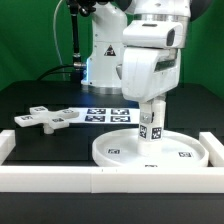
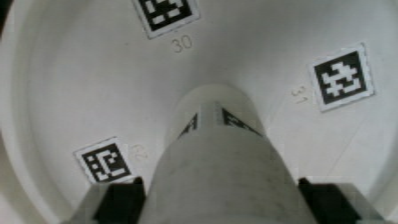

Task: Assemble round table

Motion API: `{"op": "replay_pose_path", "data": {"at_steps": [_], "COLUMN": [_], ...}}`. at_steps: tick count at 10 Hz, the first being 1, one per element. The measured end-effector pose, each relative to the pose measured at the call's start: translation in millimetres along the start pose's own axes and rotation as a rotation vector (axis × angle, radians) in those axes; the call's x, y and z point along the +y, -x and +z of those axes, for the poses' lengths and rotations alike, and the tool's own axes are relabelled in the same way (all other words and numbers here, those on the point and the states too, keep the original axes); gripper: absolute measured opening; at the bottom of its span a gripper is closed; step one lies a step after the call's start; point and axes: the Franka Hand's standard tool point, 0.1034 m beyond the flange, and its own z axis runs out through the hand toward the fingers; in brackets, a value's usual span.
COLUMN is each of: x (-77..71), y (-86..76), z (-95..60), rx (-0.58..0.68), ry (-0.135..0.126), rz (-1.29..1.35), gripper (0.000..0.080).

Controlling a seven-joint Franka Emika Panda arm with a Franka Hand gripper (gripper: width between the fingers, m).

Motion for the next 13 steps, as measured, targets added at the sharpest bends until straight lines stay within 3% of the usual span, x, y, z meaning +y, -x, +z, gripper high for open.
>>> {"op": "replay_pose_path", "data": {"at_steps": [5, 10, 13], "x": [0.0, -1.0, 0.1], "y": [-0.8, 3.6, 2.9], "z": [-0.3, 2.7, 3.0], "rx": [0.007, 0.05, 0.066], "ry": [-0.006, -0.072, -0.073], "rz": [0.302, 0.941, 1.256], "gripper": [0.0407, 0.0407, 0.0407]}}
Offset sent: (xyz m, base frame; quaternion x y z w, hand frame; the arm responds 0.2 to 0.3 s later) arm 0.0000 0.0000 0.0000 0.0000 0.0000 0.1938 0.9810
